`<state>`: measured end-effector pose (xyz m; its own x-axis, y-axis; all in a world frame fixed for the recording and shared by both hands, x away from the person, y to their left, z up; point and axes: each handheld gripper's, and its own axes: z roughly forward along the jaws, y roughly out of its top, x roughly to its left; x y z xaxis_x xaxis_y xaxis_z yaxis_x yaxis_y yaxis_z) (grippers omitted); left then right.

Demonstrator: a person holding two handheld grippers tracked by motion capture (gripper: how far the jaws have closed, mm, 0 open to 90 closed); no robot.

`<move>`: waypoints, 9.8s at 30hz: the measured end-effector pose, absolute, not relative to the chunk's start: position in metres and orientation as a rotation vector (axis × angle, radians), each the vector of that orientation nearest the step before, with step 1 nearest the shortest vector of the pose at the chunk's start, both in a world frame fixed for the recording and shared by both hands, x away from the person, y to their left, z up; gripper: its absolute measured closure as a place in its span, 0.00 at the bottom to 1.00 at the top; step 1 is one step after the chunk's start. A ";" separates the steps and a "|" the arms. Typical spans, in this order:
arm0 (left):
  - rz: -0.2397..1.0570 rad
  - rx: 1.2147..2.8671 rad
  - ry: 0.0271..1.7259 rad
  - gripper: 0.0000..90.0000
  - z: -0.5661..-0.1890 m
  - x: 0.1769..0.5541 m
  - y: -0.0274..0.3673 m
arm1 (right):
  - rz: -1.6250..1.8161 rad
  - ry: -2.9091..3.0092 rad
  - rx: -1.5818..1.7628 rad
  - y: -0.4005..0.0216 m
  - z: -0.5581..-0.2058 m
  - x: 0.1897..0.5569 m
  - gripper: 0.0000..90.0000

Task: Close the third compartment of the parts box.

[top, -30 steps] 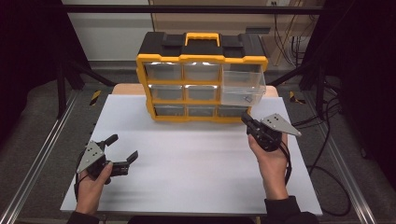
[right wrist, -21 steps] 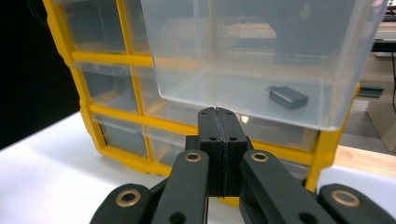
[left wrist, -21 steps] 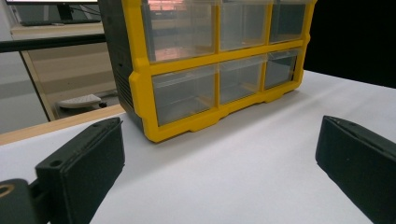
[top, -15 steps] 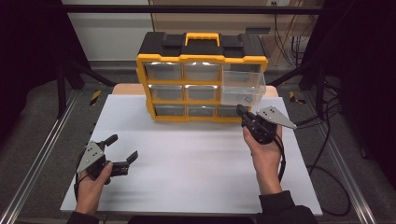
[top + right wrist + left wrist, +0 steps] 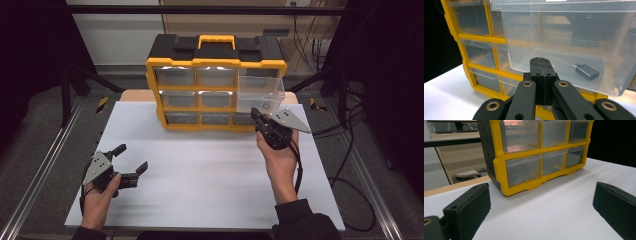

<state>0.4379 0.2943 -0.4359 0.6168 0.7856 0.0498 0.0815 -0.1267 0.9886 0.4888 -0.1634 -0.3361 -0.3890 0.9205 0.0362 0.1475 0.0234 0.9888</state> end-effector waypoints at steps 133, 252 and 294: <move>0.705 1.626 0.714 0.02 -0.436 0.441 0.291 | 1.395 1.530 1.224 -0.162 -0.310 0.542 1.00; 0.683 1.626 0.714 0.02 -0.436 0.441 0.289 | 1.392 1.443 1.281 -0.167 -0.309 0.580 1.00; 0.688 1.632 0.715 0.02 -0.436 0.440 0.289 | 1.282 1.534 1.187 -0.165 -0.326 0.549 0.89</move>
<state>0.4404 0.2886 -0.4364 0.6404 0.7659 0.0568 0.0865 -0.1455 0.9856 0.5494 -0.1653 -0.3256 -0.2452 0.9694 -0.0067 0.1657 0.0487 0.9850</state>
